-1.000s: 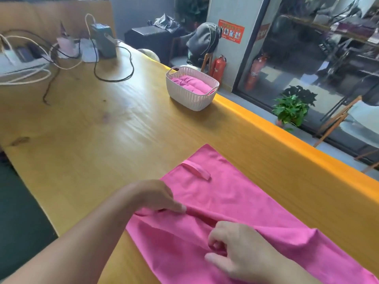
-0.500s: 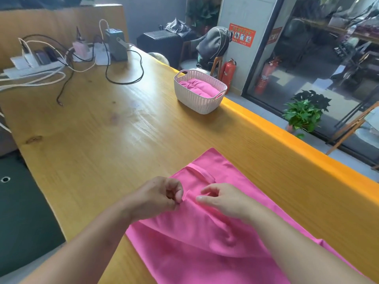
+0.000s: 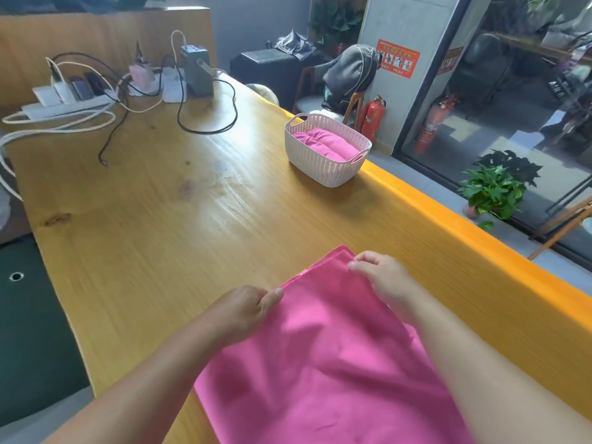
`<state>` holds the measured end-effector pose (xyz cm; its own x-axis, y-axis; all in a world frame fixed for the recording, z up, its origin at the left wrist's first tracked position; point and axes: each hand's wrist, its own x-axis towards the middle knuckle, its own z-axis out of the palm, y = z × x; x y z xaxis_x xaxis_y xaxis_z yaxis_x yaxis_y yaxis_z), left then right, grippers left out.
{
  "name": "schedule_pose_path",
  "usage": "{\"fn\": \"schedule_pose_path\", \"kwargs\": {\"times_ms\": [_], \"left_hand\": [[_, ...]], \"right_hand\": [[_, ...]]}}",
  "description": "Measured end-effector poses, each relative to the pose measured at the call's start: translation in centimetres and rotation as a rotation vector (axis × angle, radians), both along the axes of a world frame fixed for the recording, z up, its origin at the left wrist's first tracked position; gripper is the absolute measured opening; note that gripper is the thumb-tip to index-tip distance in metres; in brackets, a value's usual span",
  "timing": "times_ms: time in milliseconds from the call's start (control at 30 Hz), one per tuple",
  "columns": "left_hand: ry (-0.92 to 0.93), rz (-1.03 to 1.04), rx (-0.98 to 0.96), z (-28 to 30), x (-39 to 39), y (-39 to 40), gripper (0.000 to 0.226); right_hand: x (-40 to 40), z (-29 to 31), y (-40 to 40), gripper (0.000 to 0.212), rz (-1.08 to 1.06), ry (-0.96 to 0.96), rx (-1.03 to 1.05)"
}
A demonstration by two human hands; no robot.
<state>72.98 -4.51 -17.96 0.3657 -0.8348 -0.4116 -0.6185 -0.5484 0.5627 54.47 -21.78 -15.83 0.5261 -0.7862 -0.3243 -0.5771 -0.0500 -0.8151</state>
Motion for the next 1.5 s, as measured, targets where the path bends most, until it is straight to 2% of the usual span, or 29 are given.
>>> {"fn": "schedule_pose_path", "kwargs": {"times_ms": [67, 133, 233, 300, 367, 433, 500, 567, 633, 767, 833, 967, 1033, 1100, 1267, 1367, 1500], "left_hand": [[-0.028, 0.047, -0.119, -0.3, 0.5, -2.0, 0.022], [0.012, 0.054, -0.185, -0.5, 0.4, -4.4, 0.034], [-0.1, -0.236, -0.145, -1.3, -0.1, -7.5, 0.045], [-0.192, -0.291, -0.163, -1.4, -0.3, -9.0, 0.03], [-0.22, -0.203, -0.25, -1.6, -0.4, -9.9, 0.013], [-0.174, -0.019, -0.367, -2.2, -0.1, -10.2, 0.007], [-0.131, 0.135, -0.395, -2.7, 0.4, -9.9, 0.01], [-0.085, 0.22, -0.355, -3.1, 0.7, -9.6, 0.028], [-0.11, 0.264, -0.347, -2.9, 0.8, -9.3, 0.039], [-0.211, 0.281, -0.456, -2.2, 0.1, -6.9, 0.028], [-0.234, 0.263, -0.419, -2.4, -0.6, -4.6, 0.027], [-0.29, 0.225, -0.311, -3.7, -1.4, -1.0, 0.048], [-0.334, 0.214, -0.312, -4.3, -1.2, 0.0, 0.037], [-0.38, 0.208, -0.316, -4.5, -0.9, 0.8, 0.03], [-0.489, 0.248, -0.325, -4.8, 0.0, 3.2, 0.044], [-0.542, 0.228, -0.419, -5.2, 0.3, 4.5, 0.048], [-0.423, 0.213, -0.529, -5.8, 0.0, 6.1, 0.04]], "right_hand": [[-1.3, 1.1, 1.1, 0.016, 0.08, -0.055, 0.074], [-2.3, 2.0, 2.0, 0.013, 0.17, -0.063, 0.091], [-3.0, 2.5, 2.5, 0.011, 0.243, -0.049, 0.116], [-3.3, 2.3, 2.2, 0.011, 0.237, -0.047, 0.137], [-3.6, 1.9, 1.5, 0.011, 0.198, -0.069, 0.143], [-3.7, 1.3, 0.8, 0.012, 0.138, -0.105, 0.157], [-3.3, 0.6, 0.2, 0.013, 0.055, -0.152, 0.181], [-2.7, -0.2, -0.4, 0.014, -0.03, -0.165, 0.17], [-2.0, -1.2, -1.2, 0.015, -0.069, -0.121, 0.086], [-0.1, -2.9, -2.4, 0.014, -0.095, -0.037, -0.098], [1.0, -3.1, -2.6, 0.015, -0.076, -0.004, -0.192], [3.1, -3.5, -3.1, 0.018, -0.057, 0.182, -0.354], [3.6, -4.4, -3.3, 0.021, -0.03, 0.342, -0.405], [3.9, -5.1, -3.4, 0.022, -0.002, 0.418, -0.461], [4.1, -5.8, -2.9, 0.024, 0.002, 0.47, -0.592], [4.2, -6.2, -2.5, 0.028, 0.017, 0.495, -0.664], [4.5, -6.1, -2.9, 0.035, 0.029, 0.532, -0.632]]}}
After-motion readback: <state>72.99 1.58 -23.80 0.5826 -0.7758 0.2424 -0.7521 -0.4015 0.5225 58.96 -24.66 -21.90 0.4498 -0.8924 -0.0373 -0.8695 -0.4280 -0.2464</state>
